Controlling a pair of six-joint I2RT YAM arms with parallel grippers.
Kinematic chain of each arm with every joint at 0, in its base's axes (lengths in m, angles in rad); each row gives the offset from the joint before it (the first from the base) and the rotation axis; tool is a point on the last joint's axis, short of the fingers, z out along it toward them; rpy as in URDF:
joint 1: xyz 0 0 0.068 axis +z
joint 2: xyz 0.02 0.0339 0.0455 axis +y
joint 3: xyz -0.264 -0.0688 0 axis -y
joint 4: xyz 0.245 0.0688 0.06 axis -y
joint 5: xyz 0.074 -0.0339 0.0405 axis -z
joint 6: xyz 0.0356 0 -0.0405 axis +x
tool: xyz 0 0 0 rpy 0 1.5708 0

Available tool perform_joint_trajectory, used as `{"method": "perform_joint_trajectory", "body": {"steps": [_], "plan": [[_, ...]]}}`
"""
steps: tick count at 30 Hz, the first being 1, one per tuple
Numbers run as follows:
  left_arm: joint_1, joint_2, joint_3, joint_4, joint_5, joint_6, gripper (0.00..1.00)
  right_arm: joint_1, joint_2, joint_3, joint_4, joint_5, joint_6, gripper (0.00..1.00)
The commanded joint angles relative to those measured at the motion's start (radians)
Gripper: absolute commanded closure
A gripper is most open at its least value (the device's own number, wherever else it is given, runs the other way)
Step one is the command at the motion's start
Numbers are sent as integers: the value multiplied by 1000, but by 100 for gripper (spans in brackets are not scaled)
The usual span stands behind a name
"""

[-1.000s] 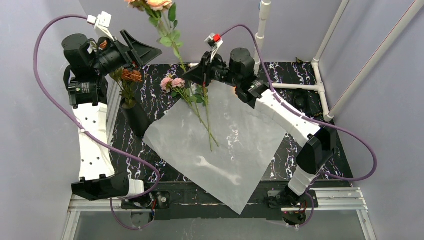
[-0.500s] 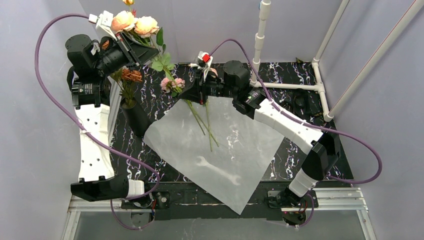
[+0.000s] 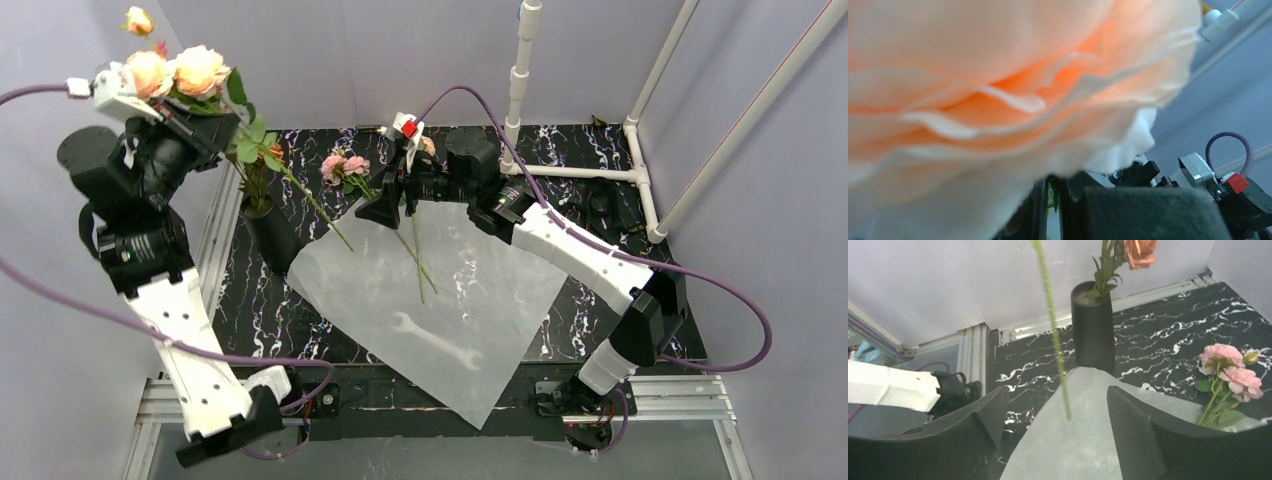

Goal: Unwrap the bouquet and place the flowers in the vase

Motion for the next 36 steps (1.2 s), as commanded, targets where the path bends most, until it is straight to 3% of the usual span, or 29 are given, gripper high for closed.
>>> {"method": "perform_joint_trajectory", "body": {"steps": [1,4,8,10,20,36], "plan": [[64,-184,-34,-115,-177,87,100,5,-42,-19,-32,51,-62,18],[72,-232,1,-193,-362,171,100,4,-29,-21,-68,60,-91,12],[81,-174,150,-279,-614,272,100,4,-16,-24,-96,55,-102,5],[81,-143,206,-274,-659,297,100,3,-11,-26,-102,64,-110,3],[81,-2,416,-164,-622,362,100,2,-5,-53,-110,124,-125,2],[82,71,318,-47,-583,331,100,-13,14,-51,-127,174,-137,3]]}}
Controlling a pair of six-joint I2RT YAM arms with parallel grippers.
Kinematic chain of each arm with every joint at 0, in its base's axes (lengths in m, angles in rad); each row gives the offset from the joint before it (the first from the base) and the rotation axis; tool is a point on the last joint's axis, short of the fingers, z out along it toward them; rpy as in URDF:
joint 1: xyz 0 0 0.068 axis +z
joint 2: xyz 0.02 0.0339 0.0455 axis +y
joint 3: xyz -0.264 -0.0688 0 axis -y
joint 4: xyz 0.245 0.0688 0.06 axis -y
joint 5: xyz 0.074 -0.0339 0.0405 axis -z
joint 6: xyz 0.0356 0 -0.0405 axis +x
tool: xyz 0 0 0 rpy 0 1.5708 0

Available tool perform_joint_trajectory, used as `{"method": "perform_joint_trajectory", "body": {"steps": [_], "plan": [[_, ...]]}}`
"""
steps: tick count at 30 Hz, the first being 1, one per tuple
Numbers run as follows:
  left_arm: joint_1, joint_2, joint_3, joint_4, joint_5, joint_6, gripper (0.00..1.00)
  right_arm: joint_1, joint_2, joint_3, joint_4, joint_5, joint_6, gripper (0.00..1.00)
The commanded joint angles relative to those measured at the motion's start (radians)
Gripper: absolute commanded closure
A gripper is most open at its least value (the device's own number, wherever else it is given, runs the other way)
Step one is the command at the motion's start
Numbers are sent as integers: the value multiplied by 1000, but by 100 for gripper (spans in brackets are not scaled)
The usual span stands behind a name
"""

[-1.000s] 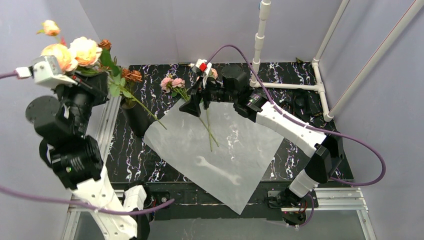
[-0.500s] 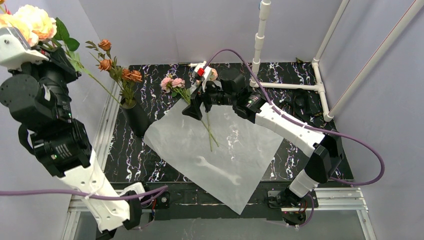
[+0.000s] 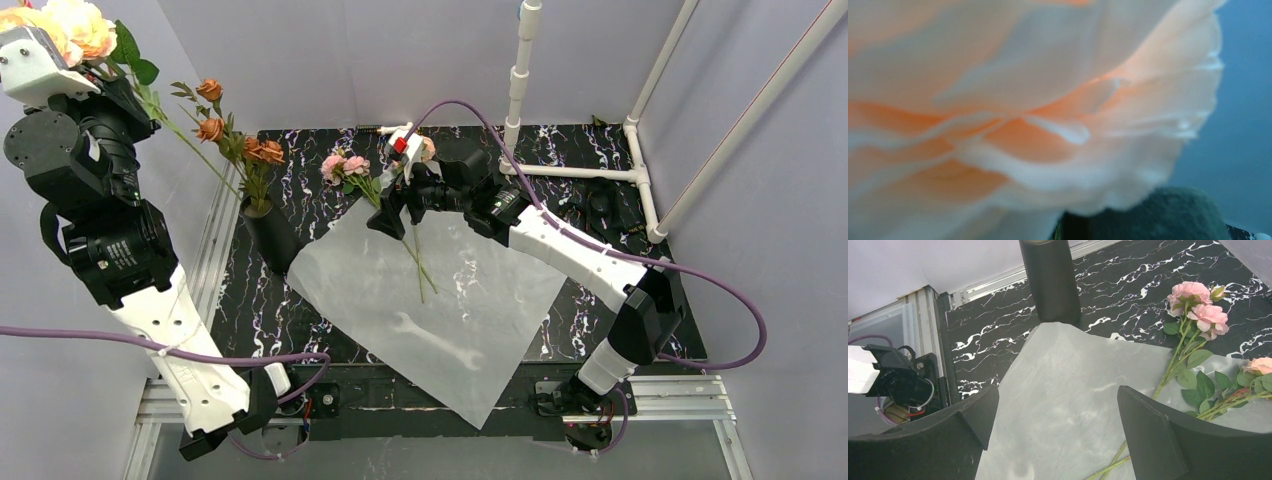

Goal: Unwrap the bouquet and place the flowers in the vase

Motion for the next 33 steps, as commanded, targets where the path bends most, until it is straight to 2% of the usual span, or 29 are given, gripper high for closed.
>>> {"method": "perform_joint_trajectory", "body": {"steps": [1,11,19,26,27,30,33], "plan": [[5,12,-32,55,18,-20,100,-12,10,6,16,22,-16,3],[6,-31,-288,123,42,-24,100,-34,43,22,-5,28,-16,3],[5,-51,-490,144,-11,-68,100,-51,73,40,-20,22,-16,3],[6,-92,-717,189,31,-54,100,-78,108,64,-63,26,3,3],[5,-92,-721,180,29,-52,94,-81,115,66,-66,27,4,3],[6,-88,-694,126,35,-57,62,-94,156,100,-111,34,16,3],[6,-91,-641,73,44,-65,44,-121,176,101,-112,35,52,3]]}}
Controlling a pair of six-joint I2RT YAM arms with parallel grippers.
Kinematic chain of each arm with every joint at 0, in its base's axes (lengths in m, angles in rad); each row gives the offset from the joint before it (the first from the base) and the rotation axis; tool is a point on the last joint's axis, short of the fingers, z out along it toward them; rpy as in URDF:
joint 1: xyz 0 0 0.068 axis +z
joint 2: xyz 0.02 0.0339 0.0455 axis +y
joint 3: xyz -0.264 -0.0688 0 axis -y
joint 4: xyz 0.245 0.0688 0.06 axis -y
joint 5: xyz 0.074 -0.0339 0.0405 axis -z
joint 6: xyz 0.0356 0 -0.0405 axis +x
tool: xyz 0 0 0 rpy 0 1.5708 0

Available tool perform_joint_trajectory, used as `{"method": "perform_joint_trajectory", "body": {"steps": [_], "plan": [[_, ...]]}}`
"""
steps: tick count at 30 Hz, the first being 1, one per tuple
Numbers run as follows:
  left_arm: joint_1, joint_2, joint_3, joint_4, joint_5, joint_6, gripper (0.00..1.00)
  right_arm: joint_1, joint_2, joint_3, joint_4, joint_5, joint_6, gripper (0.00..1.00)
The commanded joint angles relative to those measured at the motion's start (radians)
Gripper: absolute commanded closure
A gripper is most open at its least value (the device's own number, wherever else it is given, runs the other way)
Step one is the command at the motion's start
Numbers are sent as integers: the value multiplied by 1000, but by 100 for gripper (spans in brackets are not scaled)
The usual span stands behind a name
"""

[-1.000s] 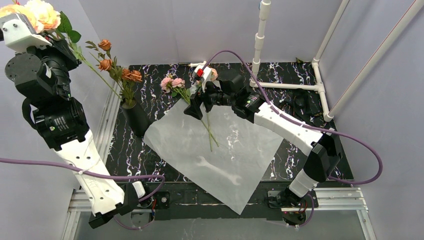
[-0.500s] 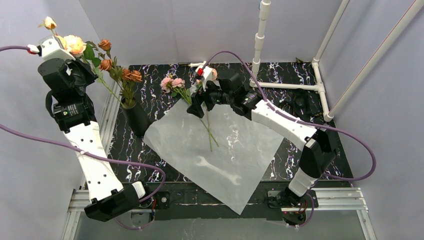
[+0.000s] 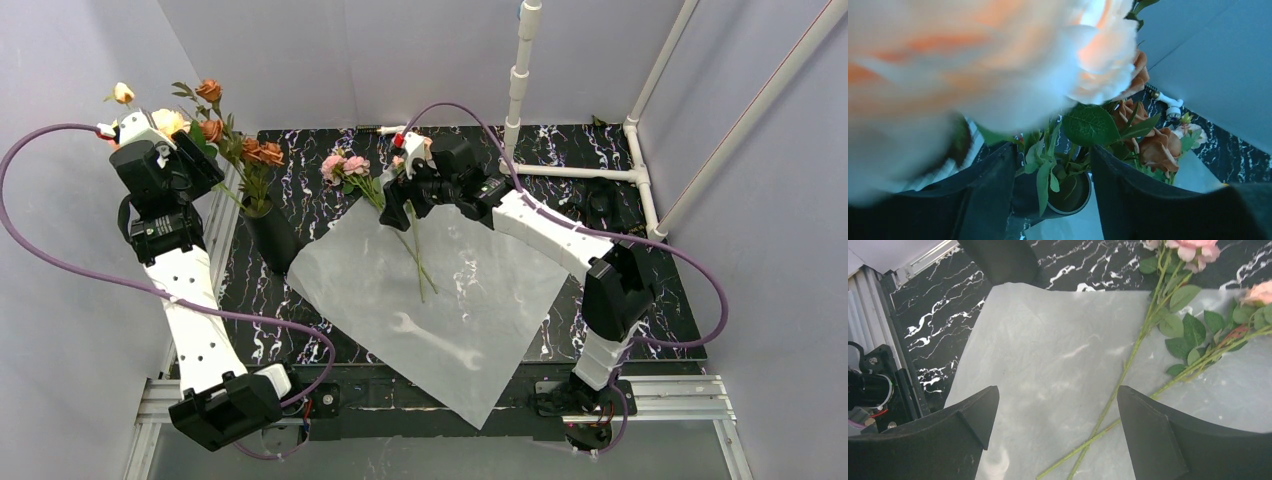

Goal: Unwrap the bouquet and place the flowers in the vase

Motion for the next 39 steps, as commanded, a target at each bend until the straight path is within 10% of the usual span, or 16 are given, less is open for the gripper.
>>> {"method": "perform_joint_trajectory", "body": {"steps": [1,8,19,39], "plan": [[5,-35,80,-83,18,-6,42,-39,29,44,-18,11,52,3],[6,-60,186,-193,-16,-26,3,-118,95,56,-79,41,127,6],[5,-146,300,-269,20,61,2,-152,259,224,-237,160,86,30],[4,-217,305,-308,73,110,2,-145,643,578,-322,256,149,42]]}}
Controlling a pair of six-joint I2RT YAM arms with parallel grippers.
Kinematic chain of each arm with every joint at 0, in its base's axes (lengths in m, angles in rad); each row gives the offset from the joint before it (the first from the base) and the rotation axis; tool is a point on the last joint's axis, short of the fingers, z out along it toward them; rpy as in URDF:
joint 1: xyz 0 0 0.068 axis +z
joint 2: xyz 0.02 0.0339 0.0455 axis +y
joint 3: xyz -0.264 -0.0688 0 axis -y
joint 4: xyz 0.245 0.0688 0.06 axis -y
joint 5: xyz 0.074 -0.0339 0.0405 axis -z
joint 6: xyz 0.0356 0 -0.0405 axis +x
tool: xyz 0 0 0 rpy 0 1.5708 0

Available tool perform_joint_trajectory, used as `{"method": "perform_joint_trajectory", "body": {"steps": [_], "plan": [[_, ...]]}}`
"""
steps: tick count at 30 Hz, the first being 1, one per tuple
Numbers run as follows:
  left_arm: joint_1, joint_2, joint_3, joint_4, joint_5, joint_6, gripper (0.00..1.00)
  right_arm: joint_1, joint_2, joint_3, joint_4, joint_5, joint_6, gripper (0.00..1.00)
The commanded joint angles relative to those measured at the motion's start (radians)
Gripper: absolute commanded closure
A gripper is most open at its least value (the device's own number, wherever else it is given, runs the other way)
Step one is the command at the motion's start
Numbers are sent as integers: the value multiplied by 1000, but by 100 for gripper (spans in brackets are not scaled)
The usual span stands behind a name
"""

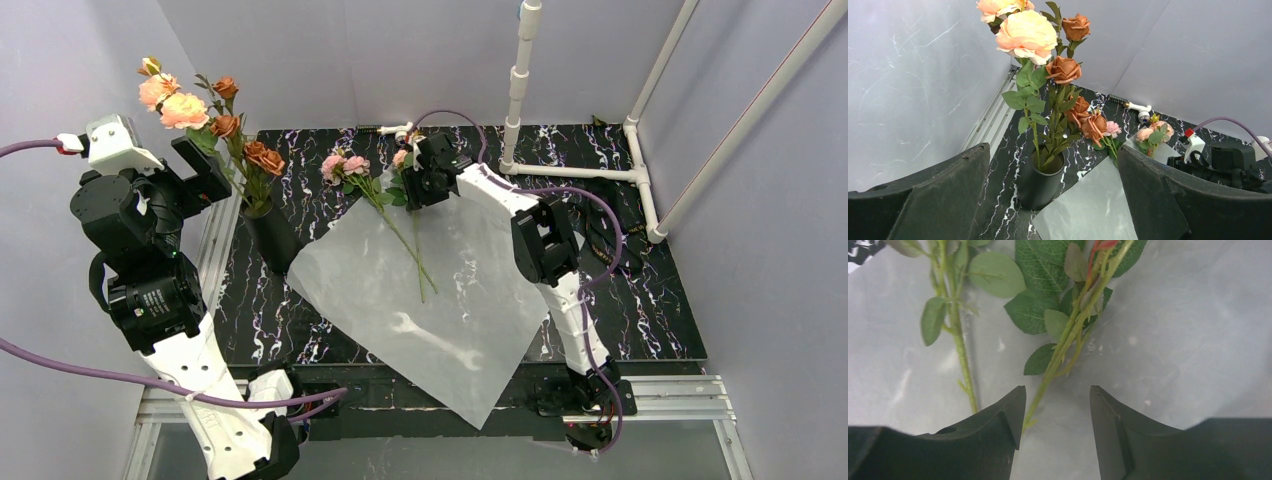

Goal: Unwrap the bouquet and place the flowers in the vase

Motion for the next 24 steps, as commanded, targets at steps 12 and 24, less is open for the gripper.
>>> {"method": "perform_joint_trajectory", "body": {"steps": [12,24], "plan": [[4,-6,11,5,29,16,2,64,126,100,23,212,22,58],[4,0,11,-17,256,14,2,53,-126,-18,104,139,127,99]]}}
